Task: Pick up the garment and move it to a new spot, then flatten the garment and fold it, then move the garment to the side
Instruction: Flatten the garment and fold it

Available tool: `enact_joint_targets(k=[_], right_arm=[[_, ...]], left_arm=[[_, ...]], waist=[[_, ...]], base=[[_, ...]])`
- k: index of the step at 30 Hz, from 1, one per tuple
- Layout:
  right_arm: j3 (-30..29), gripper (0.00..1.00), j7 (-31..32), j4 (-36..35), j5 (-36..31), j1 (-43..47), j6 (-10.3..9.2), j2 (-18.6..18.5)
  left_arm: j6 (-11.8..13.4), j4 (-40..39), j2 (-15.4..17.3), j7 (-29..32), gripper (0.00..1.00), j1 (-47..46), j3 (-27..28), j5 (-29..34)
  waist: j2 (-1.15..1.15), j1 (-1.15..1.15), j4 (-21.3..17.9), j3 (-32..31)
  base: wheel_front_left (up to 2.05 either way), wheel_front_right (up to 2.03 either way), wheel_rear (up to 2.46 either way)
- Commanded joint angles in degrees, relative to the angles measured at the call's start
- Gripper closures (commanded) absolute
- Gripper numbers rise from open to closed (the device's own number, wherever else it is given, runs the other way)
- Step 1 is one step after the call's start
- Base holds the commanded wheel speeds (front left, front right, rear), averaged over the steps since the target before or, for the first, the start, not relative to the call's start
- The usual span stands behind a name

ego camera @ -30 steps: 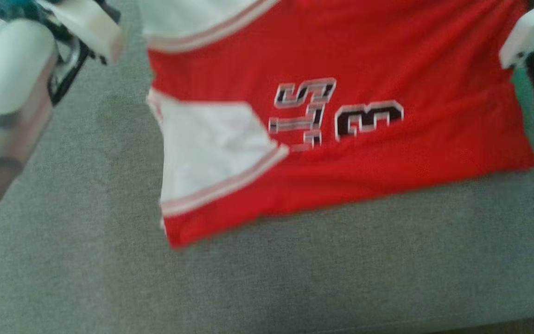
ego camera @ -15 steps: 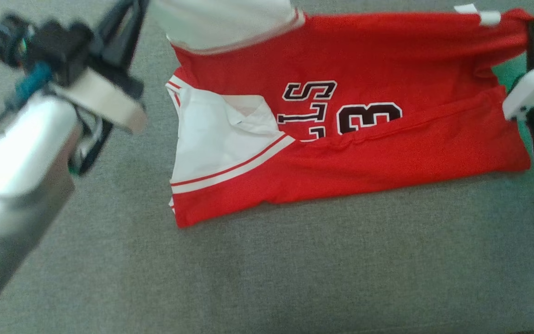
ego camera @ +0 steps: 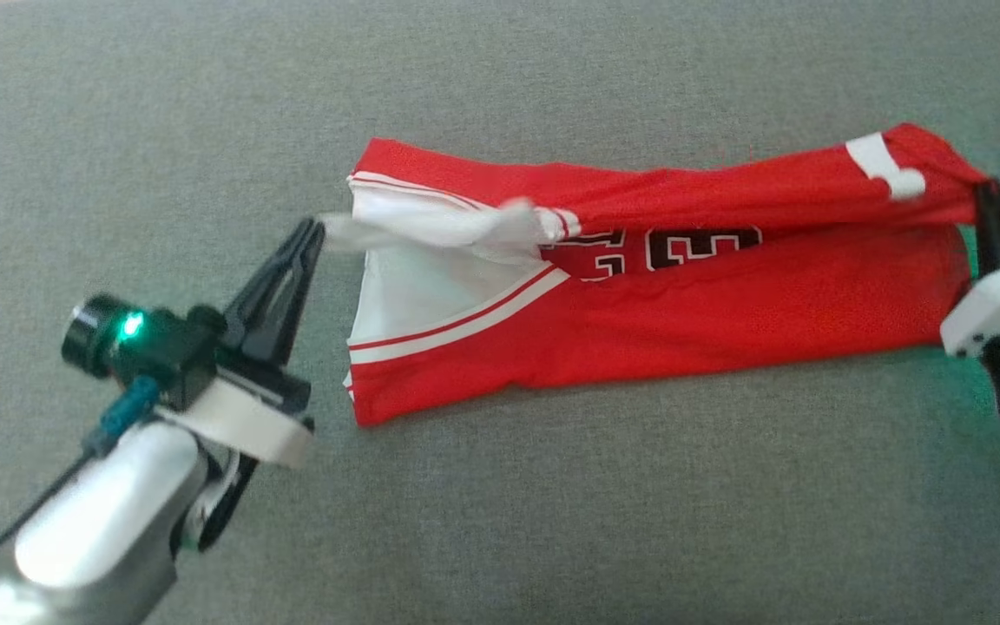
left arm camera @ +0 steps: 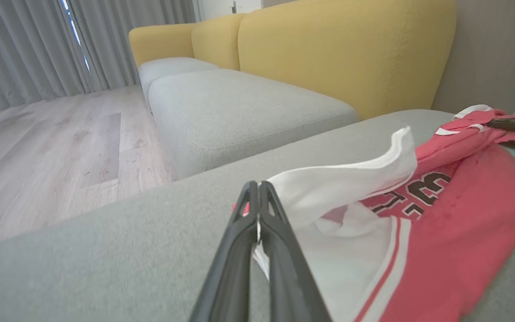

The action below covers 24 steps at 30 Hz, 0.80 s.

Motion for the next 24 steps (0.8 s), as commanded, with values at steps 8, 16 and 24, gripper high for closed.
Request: enact_joint_targets(k=[8,16,24], right_arm=[[-2.24,1.00,2.30,-5.52,-0.50,6.14,-0.05,0.22],[-6.46,0.00,1.67,-6.96,-2.63,10.52,-0.05,3.86],[-9.51,0.00,-0.71,-10.70,-1.92,19.22,-0.05,8.42]], left_arm=[[-0.10,-0.40,-0.62,-0.29,1.00,4.96,4.49,-0.13],[-2.25,4.80,-5.99,-0.29,0.00,8.99,7.23,0.89],[2.92,0.77,-12.09,-0.29,0.00,19.12,17.31,6.61]], waist=[[0.00,0.01,0.31,-0.12],[0.00,0.01,-0.32,-2.58],[0.00,0.01,-1.69,-8.64]], base=[[0.00,0.00,0.00],[0.00,0.00,0.00],[0.00,0.00,0.00]])
